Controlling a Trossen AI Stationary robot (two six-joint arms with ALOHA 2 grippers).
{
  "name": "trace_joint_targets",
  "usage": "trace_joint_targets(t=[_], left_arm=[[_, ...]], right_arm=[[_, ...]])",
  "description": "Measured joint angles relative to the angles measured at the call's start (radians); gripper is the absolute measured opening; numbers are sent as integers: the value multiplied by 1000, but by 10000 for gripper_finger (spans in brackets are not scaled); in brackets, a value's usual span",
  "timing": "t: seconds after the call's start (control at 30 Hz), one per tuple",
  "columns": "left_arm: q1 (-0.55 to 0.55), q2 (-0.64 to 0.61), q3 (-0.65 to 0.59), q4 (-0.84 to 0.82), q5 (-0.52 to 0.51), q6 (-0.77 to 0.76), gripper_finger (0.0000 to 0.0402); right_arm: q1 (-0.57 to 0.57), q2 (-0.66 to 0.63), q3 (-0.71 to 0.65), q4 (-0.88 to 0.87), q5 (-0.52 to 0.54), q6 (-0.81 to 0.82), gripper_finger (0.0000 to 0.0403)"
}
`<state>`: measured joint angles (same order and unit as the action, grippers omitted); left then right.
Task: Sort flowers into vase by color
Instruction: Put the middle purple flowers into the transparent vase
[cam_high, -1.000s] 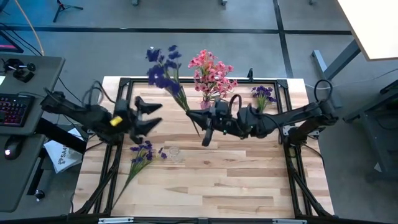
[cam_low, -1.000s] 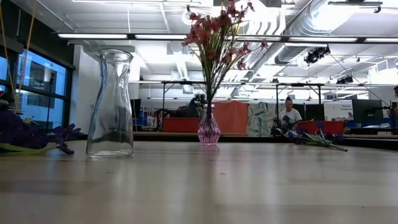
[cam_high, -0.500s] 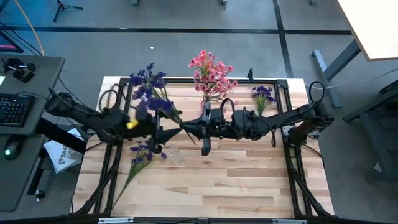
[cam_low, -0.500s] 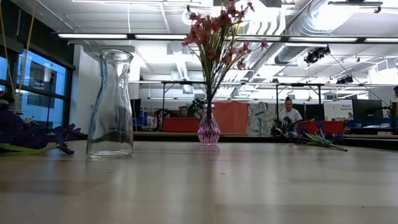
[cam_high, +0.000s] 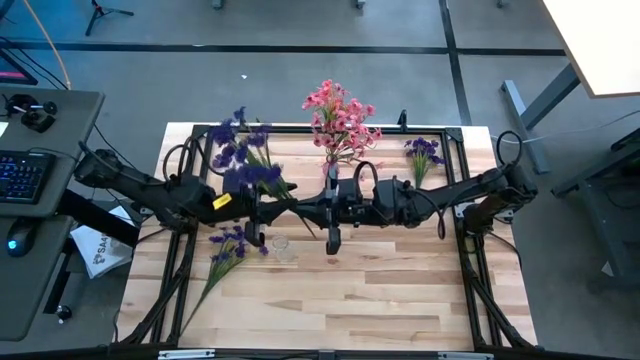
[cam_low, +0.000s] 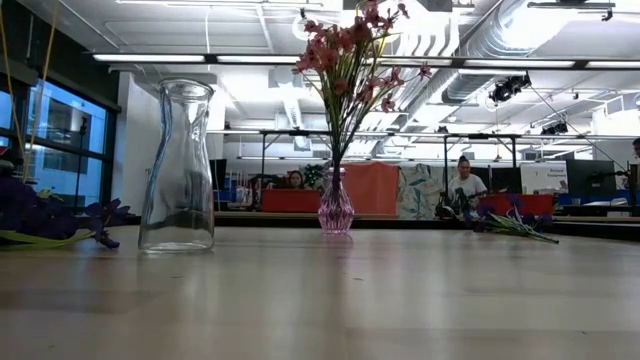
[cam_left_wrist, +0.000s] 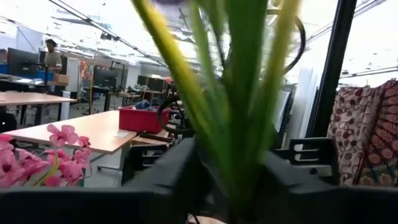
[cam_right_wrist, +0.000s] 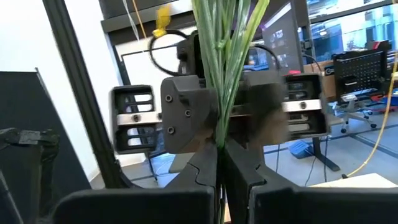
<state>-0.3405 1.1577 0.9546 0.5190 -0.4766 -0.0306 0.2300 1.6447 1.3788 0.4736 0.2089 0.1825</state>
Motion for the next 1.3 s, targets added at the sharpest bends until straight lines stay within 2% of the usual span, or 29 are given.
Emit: trace_joint_targets(t=[0.1, 0.13, 0.23, 0.33, 0.4, 0.57, 0.67, 0.73, 0.87, 0.97, 1.07, 1.2, 1.3], left_arm=[[0, -5, 0, 1, 22, 22, 28], [0, -8, 0, -4, 31, 30, 15], [0, -9, 0, -8, 34, 33, 13], [0, -33, 0, -67, 30, 49, 4], [0, -75, 0, -164, -1, 50, 4], [-32, -247, -2, -511, -160, 1, 1], [-68, -331, -24, -652, -212, -79, 1], [-101, -362, -63, -688, -245, -130, 1], [-170, -369, -194, -608, -296, -231, 1], [-205, -332, -310, -401, -299, -250, 1], [-225, -294, -368, -235, -311, -206, 0], [-233, -252, -387, -240, -340, -145, 0], [-232, -228, -387, -271, -323, -142, 0]], right_arm=[[-2, 0, 0, 1, 1, -2, 1], [-2, 0, 0, 1, -2, -2, 2], [-1, 0, 0, 1, -3, 13, 19], [-1, -4, 0, -8, -2, 39, 60], [-1, -17, -1, -23, 16, 55, 100], [2, -91, 0, -154, 68, 36, 201], [1, -123, 0, -268, 71, 55, 242], [0, -140, 0, -322, 72, 90, 258], [0, -150, 0, -391, 75, 155, 271], [0, -146, 0, -439, 75, 180, 271], [-6, -148, 0, -456, 86, 207, 269], [-8, -147, 0, -462, 115, 220, 268], [-7, -147, 0, -466, 129, 223, 268]])
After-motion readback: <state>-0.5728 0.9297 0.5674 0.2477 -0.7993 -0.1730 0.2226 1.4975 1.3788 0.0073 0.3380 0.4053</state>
